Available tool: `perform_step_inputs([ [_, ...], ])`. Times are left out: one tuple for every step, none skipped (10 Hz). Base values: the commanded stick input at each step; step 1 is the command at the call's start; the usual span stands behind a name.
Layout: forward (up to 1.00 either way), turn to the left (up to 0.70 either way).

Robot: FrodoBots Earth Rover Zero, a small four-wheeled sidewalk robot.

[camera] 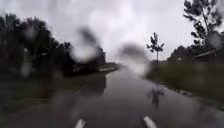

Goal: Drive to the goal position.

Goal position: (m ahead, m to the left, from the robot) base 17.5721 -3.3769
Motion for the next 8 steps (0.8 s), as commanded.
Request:
perform_step_inputs([
  [0.85, 0.00],
  [0.85, 0.00],
  [0.85, -0.02],
  [0.85, -0.31],
  [0.85, -0.20],
  [0.85, -0.04],
  [0.85, 0.00],
  [0.85, 0.00],
])
